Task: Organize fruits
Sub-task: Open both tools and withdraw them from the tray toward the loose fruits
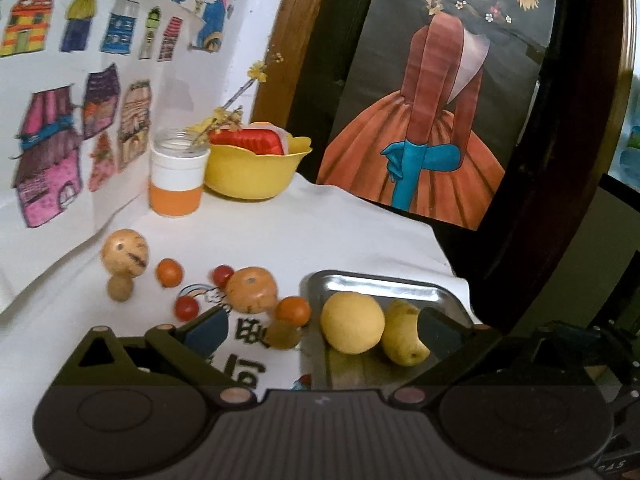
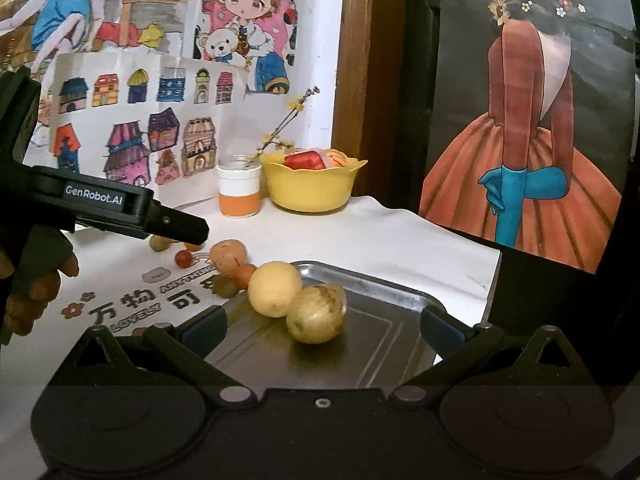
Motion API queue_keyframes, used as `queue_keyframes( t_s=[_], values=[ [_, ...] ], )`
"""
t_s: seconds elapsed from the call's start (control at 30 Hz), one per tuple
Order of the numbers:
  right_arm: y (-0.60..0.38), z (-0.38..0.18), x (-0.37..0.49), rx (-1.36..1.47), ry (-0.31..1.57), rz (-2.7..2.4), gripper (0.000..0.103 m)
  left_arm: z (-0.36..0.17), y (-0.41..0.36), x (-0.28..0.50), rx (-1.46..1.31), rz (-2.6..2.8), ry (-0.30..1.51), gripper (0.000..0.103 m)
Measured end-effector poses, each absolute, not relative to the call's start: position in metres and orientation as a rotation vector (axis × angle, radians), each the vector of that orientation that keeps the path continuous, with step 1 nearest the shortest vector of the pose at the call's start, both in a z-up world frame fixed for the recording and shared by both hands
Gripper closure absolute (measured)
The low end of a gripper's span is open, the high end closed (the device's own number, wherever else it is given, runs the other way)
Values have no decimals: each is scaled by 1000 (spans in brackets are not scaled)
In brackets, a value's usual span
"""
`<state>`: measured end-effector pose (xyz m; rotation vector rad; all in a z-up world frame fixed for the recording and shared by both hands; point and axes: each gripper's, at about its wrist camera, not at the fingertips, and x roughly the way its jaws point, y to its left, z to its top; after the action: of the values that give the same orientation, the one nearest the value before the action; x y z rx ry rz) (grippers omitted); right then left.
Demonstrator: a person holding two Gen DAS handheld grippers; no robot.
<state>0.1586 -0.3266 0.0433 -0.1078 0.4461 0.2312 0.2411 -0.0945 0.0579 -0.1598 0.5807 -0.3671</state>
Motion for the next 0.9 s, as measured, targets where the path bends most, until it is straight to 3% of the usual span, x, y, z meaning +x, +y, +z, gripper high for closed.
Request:
queue_keyframes(
  t_s=[0.9],
  values=[
    [-257, 29, 66, -247, 634, 284, 1, 36, -27, 144, -131, -328, 664, 1]
  ],
)
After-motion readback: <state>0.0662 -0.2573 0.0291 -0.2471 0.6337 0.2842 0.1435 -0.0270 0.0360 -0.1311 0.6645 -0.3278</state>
